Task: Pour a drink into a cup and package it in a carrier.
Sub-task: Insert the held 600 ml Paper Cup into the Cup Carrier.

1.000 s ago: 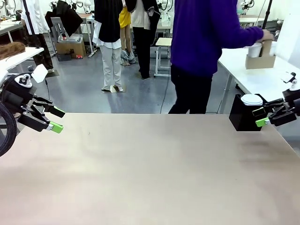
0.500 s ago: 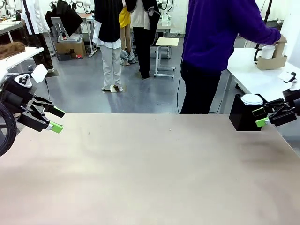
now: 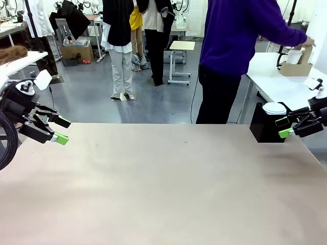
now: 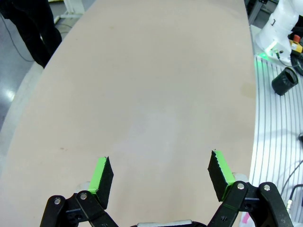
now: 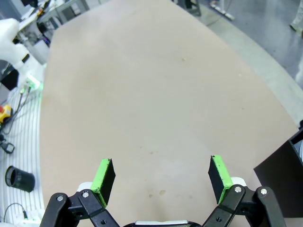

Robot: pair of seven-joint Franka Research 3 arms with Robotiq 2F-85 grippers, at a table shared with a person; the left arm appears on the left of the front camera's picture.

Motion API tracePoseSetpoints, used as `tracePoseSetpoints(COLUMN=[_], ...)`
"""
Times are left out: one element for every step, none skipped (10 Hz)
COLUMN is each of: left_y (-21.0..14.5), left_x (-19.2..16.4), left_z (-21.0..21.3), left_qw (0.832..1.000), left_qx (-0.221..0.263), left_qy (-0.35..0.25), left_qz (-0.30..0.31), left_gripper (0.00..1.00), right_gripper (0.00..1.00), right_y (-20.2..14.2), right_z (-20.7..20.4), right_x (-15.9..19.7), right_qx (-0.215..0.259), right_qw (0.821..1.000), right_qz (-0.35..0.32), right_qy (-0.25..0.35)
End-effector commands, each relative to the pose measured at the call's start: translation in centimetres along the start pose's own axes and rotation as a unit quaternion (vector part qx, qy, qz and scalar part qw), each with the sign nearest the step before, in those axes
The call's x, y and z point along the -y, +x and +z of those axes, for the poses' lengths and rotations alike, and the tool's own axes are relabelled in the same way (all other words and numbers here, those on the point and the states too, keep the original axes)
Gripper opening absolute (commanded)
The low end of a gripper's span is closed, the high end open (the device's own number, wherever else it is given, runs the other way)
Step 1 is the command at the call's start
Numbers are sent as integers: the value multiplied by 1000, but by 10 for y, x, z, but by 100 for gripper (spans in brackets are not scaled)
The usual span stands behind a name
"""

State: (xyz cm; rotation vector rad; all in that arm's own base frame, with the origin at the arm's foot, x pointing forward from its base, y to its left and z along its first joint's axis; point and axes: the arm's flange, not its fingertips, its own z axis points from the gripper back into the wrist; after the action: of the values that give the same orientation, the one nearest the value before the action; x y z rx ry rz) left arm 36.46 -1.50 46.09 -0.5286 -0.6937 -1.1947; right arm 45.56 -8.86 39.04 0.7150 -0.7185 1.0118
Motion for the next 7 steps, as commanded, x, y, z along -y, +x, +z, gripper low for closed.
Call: tracePoseSetpoints(left_y=[-1, -1, -1, -1, -1, -1, -1], left_x=[-1, -1, -1, -1, -1, -1, -1], left_z=[-2, -2, -2, -2, -2, -2, -2], left_qw=[1000, 1000, 1000, 1000, 1000, 1000, 1000], left_qx=[11, 11, 11, 11, 11, 11, 11], left_qy=[-2, -2, -2, -2, -2, -2, -2], left_qz=[-10, -10, -10, -10, -10, -10, -10], left_gripper=[100, 100, 100, 100, 100, 100, 100], right_gripper=[100, 100, 100, 100, 100, 100, 100], right_y=[2, 2, 2, 2, 2, 2, 2], right_z=[1, 1, 1, 1, 1, 1, 1], right_x=[3, 3, 3, 3, 3, 3, 3], right_qx=[4, 4, 4, 4, 4, 4, 4], right_qw=[1000, 1000, 1000, 1000, 1000, 1000, 1000], right_qz=[10, 10, 10, 10, 10, 10, 10], right_qy=[4, 4, 4, 4, 4, 4, 4])
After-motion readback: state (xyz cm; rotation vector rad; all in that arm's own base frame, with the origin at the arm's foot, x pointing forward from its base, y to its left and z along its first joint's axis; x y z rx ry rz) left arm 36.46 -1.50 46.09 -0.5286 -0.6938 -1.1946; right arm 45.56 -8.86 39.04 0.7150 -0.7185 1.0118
